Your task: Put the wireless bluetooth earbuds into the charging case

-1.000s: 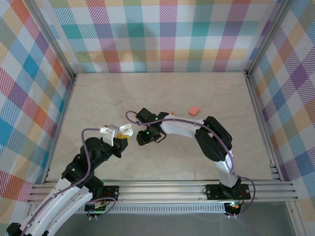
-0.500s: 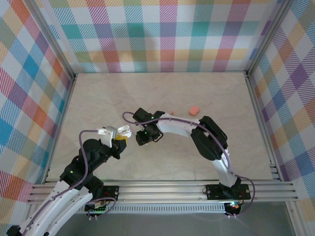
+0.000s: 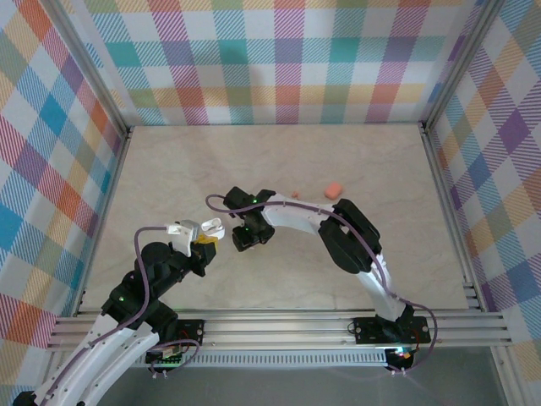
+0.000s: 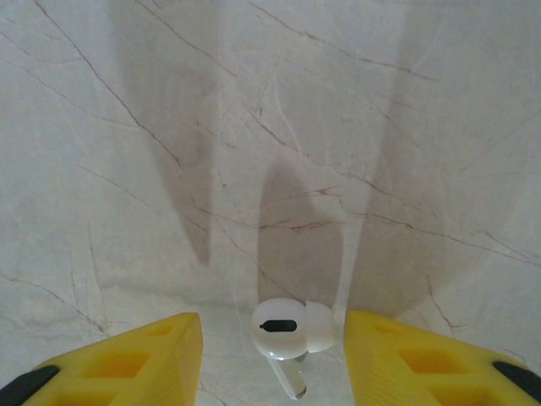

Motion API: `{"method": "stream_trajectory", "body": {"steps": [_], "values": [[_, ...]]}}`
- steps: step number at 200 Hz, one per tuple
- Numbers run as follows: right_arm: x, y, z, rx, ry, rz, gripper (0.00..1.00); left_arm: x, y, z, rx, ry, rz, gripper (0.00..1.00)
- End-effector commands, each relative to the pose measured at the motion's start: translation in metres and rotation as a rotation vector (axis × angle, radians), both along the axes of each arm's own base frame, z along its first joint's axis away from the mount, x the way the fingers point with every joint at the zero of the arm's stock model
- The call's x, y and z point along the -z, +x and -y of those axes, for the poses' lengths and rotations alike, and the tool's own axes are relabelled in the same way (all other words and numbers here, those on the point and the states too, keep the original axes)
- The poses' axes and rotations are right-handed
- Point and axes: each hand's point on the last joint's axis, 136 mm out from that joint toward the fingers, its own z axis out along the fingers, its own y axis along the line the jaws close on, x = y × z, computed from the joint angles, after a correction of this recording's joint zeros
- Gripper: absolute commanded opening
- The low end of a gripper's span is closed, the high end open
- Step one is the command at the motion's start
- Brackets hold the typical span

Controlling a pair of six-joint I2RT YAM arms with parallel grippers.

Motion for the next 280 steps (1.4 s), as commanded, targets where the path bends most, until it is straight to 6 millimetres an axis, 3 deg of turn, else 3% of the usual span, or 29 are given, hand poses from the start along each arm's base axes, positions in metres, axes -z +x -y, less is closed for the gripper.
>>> {"method": "stream_trajectory", "body": {"steps": [1,86,134,194,280], "values": [[0.007,-0.003,0.001,-0.017,-0.041,-0.018,0.48,0.0,-0.001,0.001,0.002,-0.012,0.002,0.0],[0.018,0.0,0.006,0.002,-0.095,-0.022,0.44,0.002,-0.003,0.0,0.001,-0.018,-0.004,0.0],[0.026,0.006,0.008,0.025,-0.135,-0.01,0.37,0.011,-0.007,0.001,0.003,-0.037,-0.053,0.0],[0.027,0.012,0.011,0.069,-0.126,-0.023,0.26,0.007,-0.007,-0.002,-0.007,-0.042,-0.03,0.0],[0.006,0.038,0.034,0.228,0.075,-0.052,0.18,0.001,-0.008,0.019,0.105,-0.055,-0.014,0.0]]}}
